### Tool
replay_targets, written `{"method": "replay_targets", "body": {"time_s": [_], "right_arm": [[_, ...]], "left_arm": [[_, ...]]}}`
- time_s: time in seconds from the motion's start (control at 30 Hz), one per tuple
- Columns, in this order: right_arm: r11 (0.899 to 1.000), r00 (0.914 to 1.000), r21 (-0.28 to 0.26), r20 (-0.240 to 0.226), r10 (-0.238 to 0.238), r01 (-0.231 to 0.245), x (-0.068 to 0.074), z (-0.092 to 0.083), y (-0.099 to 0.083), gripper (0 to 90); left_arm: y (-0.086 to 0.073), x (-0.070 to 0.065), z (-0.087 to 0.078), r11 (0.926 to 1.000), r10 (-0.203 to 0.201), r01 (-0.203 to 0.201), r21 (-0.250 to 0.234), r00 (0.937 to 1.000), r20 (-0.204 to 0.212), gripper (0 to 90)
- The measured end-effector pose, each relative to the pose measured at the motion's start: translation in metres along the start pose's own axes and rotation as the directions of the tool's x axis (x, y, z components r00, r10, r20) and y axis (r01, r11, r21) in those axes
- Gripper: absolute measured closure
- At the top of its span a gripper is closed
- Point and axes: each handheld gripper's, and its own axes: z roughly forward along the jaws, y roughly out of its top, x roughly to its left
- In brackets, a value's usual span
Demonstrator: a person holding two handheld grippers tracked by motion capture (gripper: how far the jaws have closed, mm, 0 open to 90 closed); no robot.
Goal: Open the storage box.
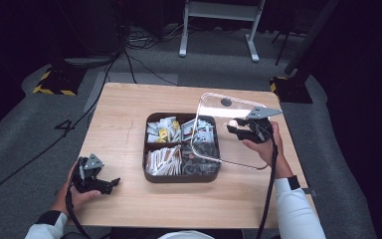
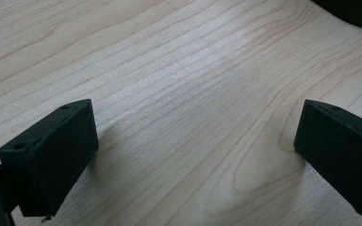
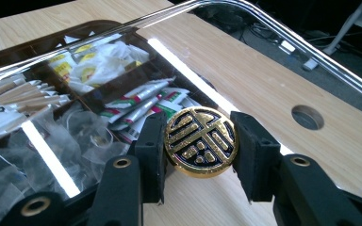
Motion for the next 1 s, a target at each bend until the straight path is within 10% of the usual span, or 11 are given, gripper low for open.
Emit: {"method": "replay_targets", "body": {"time_s": [1.0], "right_arm": [[0.994,0.9911,0.053,0.099,0.089,-0.095,-0.044,-0.030,-0.053,58.9]], "left_arm": [[0.000,0.000,0.000,1.0000,0.000,0.000,0.000,1.0000,0.000,0.5]]}}
